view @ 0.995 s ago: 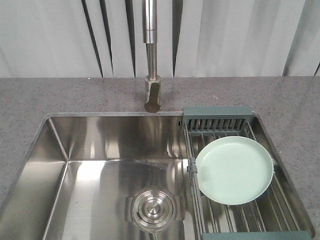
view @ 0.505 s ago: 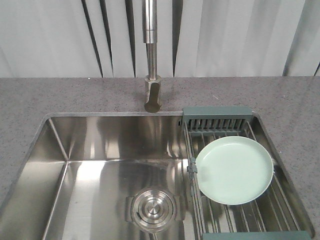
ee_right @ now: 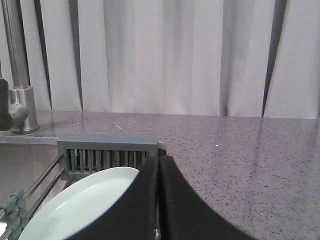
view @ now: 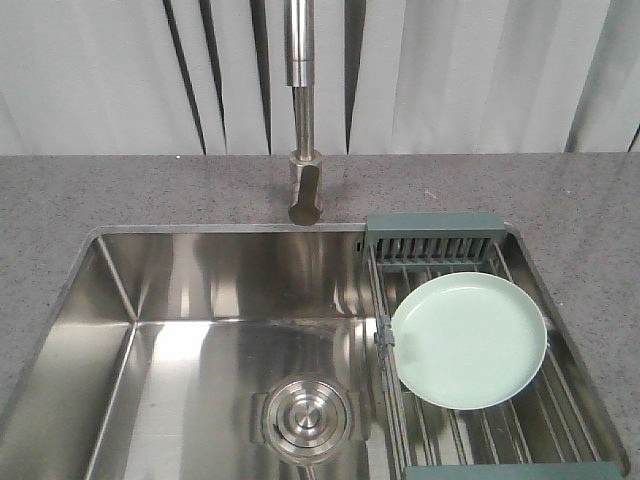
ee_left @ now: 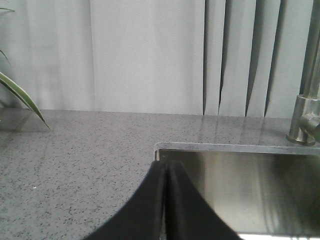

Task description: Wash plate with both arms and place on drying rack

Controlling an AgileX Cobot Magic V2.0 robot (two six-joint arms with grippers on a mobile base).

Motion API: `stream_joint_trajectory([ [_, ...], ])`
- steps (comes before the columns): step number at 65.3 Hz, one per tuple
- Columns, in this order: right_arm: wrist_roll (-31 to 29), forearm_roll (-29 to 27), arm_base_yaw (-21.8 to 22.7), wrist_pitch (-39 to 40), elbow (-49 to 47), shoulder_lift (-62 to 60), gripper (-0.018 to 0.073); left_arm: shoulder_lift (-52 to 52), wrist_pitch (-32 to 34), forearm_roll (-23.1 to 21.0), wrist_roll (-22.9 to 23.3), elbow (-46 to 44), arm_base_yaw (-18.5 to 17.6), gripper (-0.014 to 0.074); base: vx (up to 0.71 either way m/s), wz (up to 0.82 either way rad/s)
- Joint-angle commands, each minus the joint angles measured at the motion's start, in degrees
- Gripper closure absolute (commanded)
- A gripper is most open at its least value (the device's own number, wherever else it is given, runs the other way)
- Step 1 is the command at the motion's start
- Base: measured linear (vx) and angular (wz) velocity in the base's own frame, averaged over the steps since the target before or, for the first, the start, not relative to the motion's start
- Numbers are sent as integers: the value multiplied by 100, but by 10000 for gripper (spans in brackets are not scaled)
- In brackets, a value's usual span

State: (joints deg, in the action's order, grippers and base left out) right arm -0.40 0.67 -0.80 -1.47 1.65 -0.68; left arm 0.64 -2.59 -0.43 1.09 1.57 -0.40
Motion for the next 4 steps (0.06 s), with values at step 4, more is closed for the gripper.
stream_joint_trajectory([
  [4,-4,41,38,468,6,-25,568,87,440,-57,47,-187,7,603,0,0],
])
